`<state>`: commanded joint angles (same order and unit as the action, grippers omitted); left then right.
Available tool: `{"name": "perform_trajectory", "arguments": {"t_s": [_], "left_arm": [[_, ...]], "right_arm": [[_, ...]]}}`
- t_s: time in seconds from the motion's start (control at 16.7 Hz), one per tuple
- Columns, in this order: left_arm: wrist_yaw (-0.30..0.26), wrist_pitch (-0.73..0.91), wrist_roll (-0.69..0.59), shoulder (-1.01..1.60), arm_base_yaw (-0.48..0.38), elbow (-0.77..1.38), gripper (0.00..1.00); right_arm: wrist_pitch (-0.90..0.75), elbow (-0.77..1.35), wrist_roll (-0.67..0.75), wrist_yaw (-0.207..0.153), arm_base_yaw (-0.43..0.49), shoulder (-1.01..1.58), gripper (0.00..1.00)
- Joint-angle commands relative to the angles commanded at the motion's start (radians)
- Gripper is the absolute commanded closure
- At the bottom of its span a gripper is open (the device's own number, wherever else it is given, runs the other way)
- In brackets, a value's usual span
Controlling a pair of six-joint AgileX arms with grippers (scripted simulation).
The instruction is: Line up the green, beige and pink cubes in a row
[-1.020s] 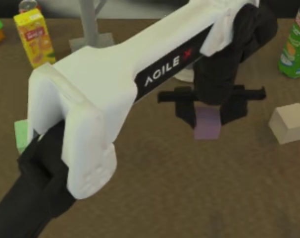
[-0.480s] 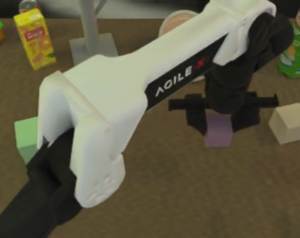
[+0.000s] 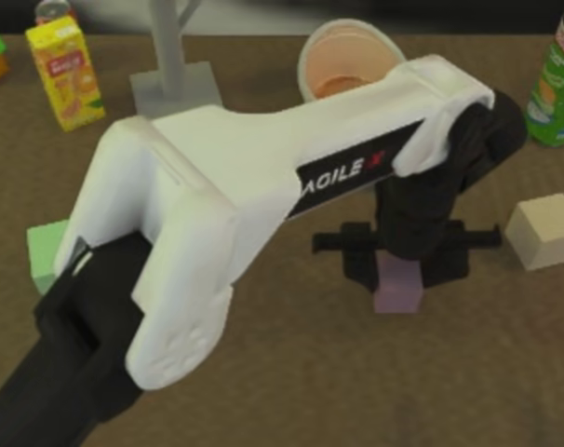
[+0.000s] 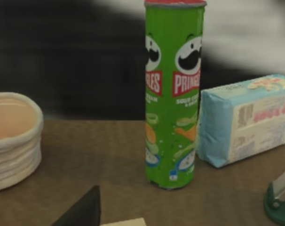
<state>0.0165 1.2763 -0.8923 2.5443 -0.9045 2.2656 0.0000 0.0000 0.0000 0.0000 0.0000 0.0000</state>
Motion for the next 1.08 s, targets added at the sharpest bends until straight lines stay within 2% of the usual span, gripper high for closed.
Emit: {"name": "perform_trajectory", "arguments": {"t_s": [0.36,1.08], "left_arm": [[0.001,-0.035,-0.001,-0.006,-0.002,-0.036,1.00],[0.001,-0.035,-0.001,-0.006,-0.002,-0.036,0.10]], "right_arm": [[0.000,0.000,0.000,0.000,0.000,0.000,0.00],[0.000,0.000,0.000,0.000,0.000,0.000,0.00]]}}
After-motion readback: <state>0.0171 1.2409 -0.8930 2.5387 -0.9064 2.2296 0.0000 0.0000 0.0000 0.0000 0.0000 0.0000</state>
